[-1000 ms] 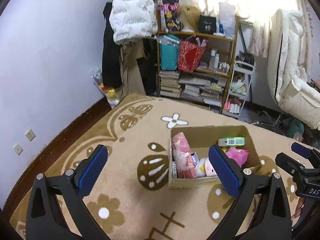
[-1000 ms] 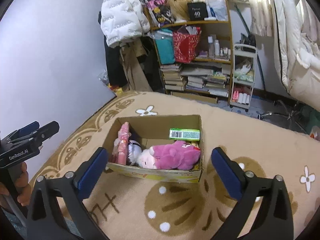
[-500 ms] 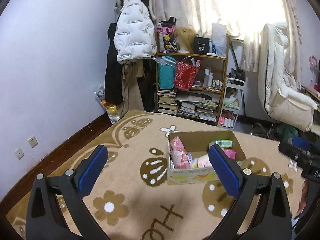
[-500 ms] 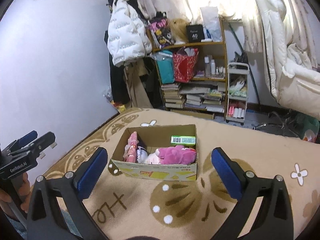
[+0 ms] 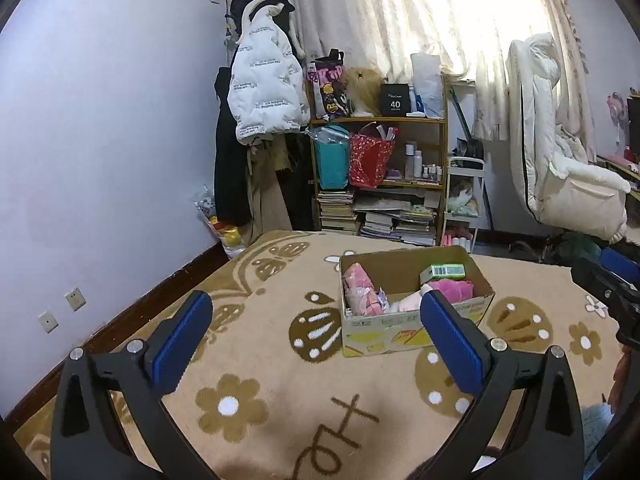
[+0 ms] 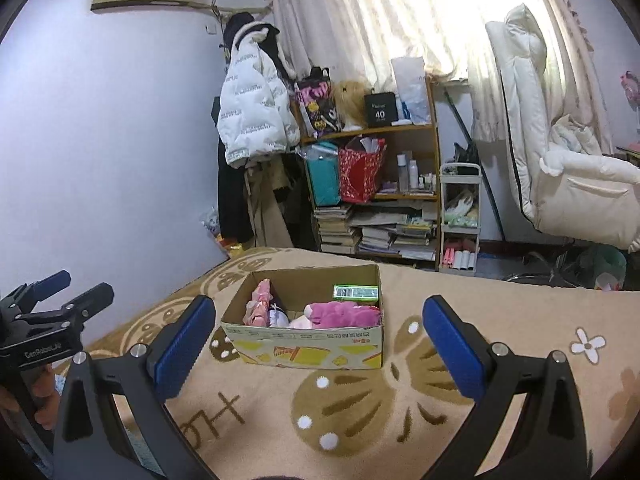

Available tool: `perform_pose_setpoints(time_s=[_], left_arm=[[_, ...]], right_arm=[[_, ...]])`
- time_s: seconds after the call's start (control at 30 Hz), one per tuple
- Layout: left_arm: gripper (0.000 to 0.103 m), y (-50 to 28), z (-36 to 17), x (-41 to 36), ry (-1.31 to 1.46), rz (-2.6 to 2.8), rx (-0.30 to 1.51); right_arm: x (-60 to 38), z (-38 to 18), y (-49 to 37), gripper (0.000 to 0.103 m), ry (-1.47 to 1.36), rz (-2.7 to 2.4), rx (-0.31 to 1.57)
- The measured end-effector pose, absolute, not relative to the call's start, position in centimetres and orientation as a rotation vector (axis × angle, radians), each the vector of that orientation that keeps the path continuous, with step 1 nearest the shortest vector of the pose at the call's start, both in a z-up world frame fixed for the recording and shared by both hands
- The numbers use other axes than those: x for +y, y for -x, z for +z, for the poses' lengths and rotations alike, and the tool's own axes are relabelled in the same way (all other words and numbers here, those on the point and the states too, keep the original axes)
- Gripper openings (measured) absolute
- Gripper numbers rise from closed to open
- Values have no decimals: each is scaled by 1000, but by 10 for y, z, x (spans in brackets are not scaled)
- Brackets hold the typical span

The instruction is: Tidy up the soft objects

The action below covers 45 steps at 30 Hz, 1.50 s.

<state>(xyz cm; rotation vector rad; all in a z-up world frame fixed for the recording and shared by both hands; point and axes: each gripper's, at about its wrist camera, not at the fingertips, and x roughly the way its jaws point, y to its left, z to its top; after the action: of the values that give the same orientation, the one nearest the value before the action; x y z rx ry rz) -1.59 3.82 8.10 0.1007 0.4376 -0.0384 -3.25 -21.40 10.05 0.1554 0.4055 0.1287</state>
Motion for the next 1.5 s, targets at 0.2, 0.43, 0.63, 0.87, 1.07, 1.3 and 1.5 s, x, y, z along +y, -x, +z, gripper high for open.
perform_pose_setpoints(time_s=[0.2, 0.43, 0.63, 0.87, 1.07, 1.3, 1.5], left_arm=[[103, 16, 62, 41, -83, -43, 442], [103, 10, 50, 46, -20, -67, 448], [103, 5, 42, 43, -26, -59, 457], [103, 3, 41, 41, -31, -70, 462], [103, 3, 40, 42, -26, -71, 467], [103, 2, 38, 40, -41, -67, 474], [103, 2, 38, 40, -39, -68, 471]], right_arm=[[-216, 82, 41, 103, -180, 143, 373], [-223, 65, 34, 103, -184, 106, 390], [-224, 58, 32, 103, -194, 101, 400], [-224, 55, 33, 103, -190, 96, 405], [-224, 55, 33, 103, -191, 97, 407], [-230, 49, 33, 103, -204, 87, 413], [-234, 49, 33, 103, -201, 90, 414]])
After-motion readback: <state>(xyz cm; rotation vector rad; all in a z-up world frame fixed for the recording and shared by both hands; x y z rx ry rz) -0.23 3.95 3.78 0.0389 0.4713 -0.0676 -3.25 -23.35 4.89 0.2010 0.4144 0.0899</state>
